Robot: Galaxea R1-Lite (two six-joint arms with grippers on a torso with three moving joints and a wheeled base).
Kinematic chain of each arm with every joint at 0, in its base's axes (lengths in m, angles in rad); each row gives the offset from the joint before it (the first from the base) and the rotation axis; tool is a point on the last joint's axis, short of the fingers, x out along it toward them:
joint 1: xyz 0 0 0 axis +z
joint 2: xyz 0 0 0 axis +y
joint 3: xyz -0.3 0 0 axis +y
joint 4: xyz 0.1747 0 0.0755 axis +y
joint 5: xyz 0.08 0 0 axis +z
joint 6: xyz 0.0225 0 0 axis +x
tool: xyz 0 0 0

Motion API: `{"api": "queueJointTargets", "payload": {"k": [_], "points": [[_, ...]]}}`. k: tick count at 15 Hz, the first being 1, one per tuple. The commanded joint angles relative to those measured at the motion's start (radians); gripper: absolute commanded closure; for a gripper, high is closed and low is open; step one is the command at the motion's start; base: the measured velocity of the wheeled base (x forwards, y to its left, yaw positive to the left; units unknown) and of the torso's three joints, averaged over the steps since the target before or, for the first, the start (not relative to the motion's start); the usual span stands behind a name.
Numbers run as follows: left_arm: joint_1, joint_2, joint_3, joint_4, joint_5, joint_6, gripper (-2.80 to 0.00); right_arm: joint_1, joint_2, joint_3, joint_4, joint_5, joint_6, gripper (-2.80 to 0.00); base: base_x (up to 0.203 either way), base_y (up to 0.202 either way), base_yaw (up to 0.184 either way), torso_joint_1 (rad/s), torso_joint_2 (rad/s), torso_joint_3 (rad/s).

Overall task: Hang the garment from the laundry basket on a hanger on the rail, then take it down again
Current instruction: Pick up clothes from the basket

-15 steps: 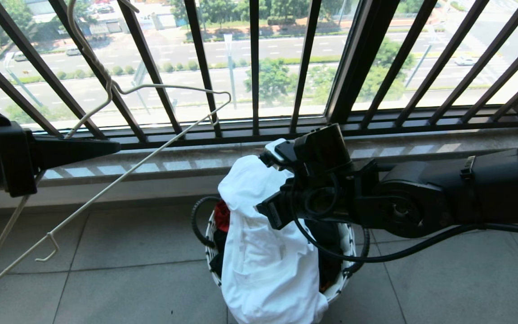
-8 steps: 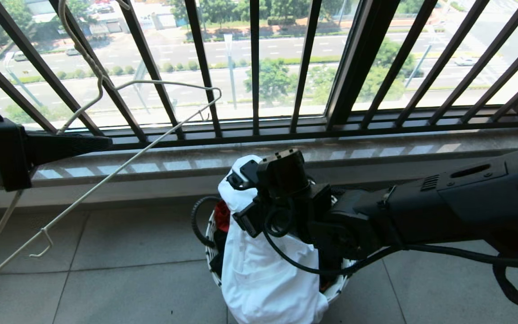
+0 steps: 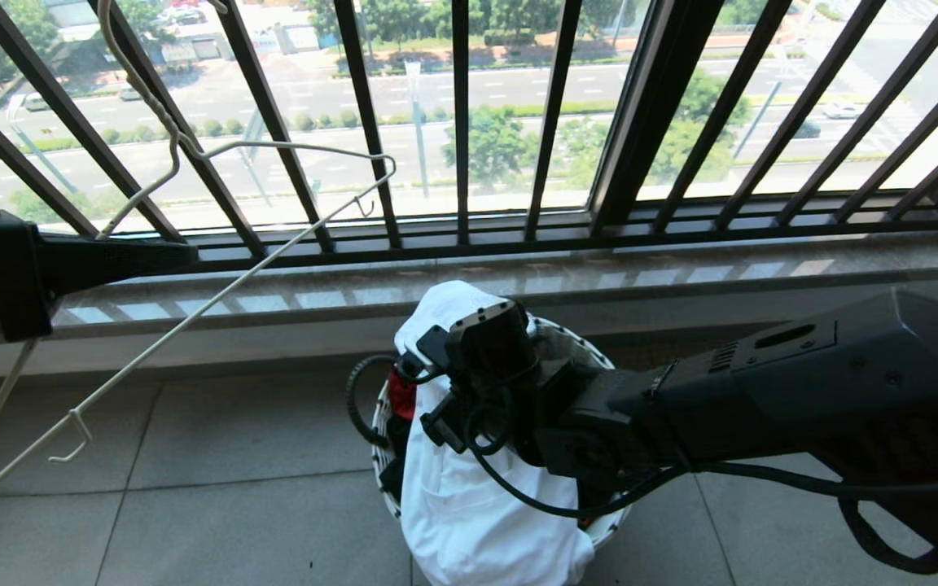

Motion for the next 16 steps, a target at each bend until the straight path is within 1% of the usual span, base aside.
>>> {"api": "queueJointTargets", "payload": {"k": [1, 2, 4, 7, 10, 12, 15, 16], "points": [[0.003, -0.003, 0.000, 0.001, -0.003, 0.000, 0.00, -0.009, 0.028, -0.023, -0.002, -0.009, -0.011, -2.80, 0.000, 0.000, 0.000, 0.000, 0.00, 0.000], [0.005, -0.004, 0.000, 0.001, -0.003, 0.000, 0.00, -0.015, 0.037, -0.042, -0.002, -0.017, -0.017, 0.00, 0.000, 0.000, 0.000, 0.000, 0.00, 0.000], [0.005, -0.005, 0.000, 0.001, -0.004, 0.000, 0.00, -0.027, 0.058, -0.079, -0.002, -0.029, -0.027, 0.00, 0.000, 0.000, 0.000, 0.000, 0.00, 0.000], [0.005, -0.010, 0.000, 0.000, -0.003, 0.000, 0.00, -0.055, 0.086, -0.150, -0.001, -0.070, -0.044, 0.00, 0.000, 0.000, 0.000, 0.000, 0.00, 0.000], [0.005, -0.012, 0.000, 0.001, -0.003, 0.000, 0.00, -0.058, 0.037, -0.142, 0.002, -0.075, -0.044, 0.00, 0.000, 0.000, 0.000, 0.000, 0.00, 0.000], [0.005, -0.016, 0.000, 0.001, -0.004, 0.000, 0.00, -0.057, -0.039, -0.089, 0.003, -0.076, -0.040, 0.00, 0.000, 0.000, 0.000, 0.000, 0.00, 0.000], [0.003, -0.017, 0.002, 0.001, -0.004, 0.001, 0.00, -0.045, -0.189, 0.077, 0.003, -0.068, -0.031, 0.00, 0.000, 0.000, 0.000, 0.000, 0.00, 0.000], [0.003, -0.016, 0.003, 0.001, -0.006, 0.002, 0.00, -0.040, -0.239, 0.127, 0.006, -0.053, -0.028, 0.00, 0.000, 0.000, 0.000, 0.000, 0.00, 0.000]]}}
